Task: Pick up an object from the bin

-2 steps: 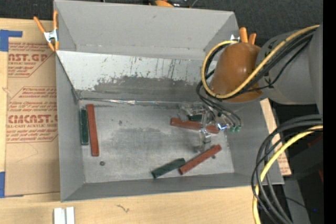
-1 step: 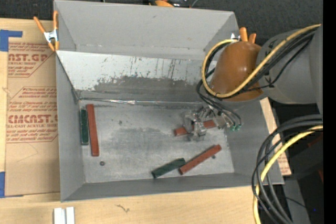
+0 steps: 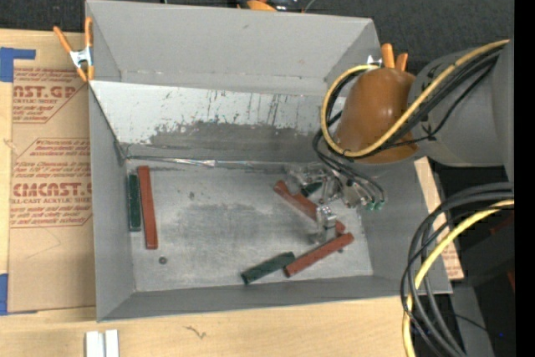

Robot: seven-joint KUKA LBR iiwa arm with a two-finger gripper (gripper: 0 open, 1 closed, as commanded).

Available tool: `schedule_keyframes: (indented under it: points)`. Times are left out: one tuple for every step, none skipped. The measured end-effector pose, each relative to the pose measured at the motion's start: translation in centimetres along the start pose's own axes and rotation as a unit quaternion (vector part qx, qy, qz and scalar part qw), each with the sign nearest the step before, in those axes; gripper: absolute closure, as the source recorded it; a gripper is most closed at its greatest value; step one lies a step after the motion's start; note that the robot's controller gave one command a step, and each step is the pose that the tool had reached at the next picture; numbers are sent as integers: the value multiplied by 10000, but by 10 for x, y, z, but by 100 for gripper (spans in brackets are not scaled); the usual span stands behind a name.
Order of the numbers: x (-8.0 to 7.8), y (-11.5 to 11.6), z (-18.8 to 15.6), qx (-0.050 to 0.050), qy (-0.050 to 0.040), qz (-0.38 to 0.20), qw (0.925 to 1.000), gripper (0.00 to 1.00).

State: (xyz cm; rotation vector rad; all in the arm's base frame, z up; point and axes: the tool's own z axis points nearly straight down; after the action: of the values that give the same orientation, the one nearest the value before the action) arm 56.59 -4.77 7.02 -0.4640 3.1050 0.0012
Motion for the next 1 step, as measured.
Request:
schedule_keyframes:
  points:
    - [27,-55,0,6,1,674,9977,0]
